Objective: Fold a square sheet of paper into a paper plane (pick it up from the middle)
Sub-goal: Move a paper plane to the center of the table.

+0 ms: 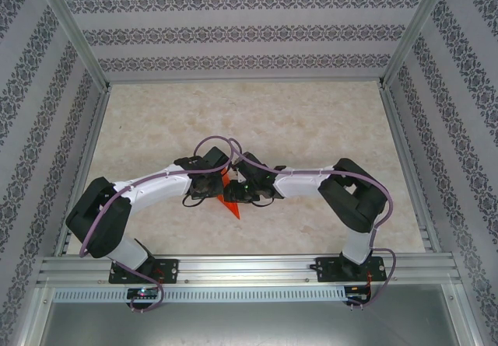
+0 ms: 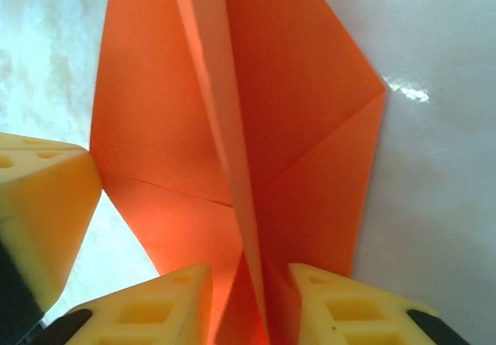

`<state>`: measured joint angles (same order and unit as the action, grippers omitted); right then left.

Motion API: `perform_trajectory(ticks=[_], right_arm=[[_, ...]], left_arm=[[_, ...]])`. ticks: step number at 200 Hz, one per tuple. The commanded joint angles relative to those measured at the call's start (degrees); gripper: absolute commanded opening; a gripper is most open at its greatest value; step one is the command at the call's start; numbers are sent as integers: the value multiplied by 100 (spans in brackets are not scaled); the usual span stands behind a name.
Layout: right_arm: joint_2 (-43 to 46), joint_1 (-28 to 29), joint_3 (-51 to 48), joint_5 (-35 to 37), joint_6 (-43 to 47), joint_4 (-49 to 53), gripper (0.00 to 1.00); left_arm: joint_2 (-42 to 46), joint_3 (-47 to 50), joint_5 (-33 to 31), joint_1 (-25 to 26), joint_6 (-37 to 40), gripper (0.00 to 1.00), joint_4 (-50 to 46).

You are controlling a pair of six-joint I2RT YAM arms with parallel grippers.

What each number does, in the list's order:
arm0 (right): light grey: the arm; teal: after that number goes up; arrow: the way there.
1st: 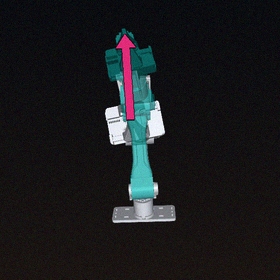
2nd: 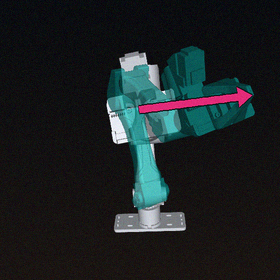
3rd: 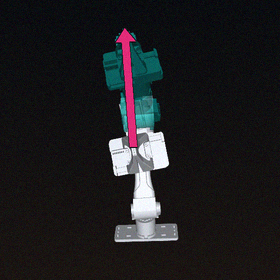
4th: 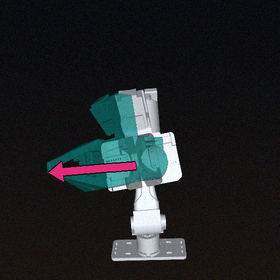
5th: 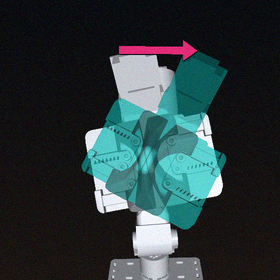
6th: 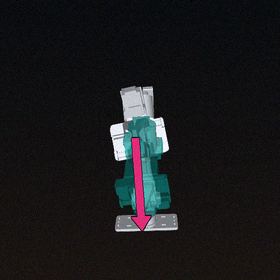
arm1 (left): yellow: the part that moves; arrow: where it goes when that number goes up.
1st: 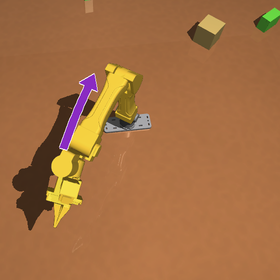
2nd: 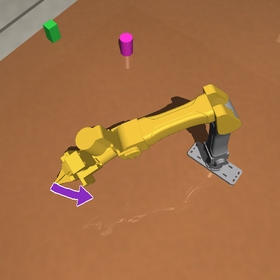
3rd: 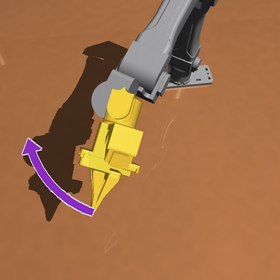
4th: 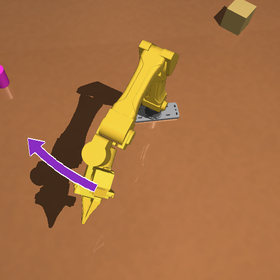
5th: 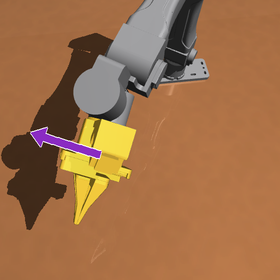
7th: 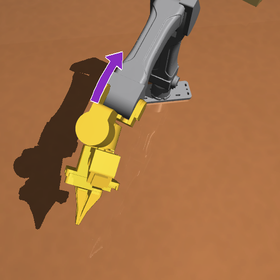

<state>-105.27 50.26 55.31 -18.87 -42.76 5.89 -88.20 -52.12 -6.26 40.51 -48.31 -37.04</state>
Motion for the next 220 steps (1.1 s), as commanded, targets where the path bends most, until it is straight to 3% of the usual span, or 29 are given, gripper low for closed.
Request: perform_trajectory(ticks=[1, 29, 68, 107, 142, 220], right_arm=[[-197, 106, 224, 136, 232, 247, 26], [-239, 155, 344, 265, 293, 433, 24], [-2, 195, 458, 598, 389, 784, 13], [508, 182, 635, 1525, 497, 1690, 5], [839, -80, 868, 2761, 367, 2833, 6], [-85, -473, 1331, 2606, 411, 3006, 11]], left_arm=[[141, 45, 46, -52, 100, 9, 179], [168, 45, 37, -51, 98, 9, 171], [342, 68, 30, -52, 72, 14, 154], [953, 82, -11, -49, 13, 26, 243], [1586, 109, -443, -55, 2, 33, 140], [1920, 403, -620, -68, -88, 34, 55]])
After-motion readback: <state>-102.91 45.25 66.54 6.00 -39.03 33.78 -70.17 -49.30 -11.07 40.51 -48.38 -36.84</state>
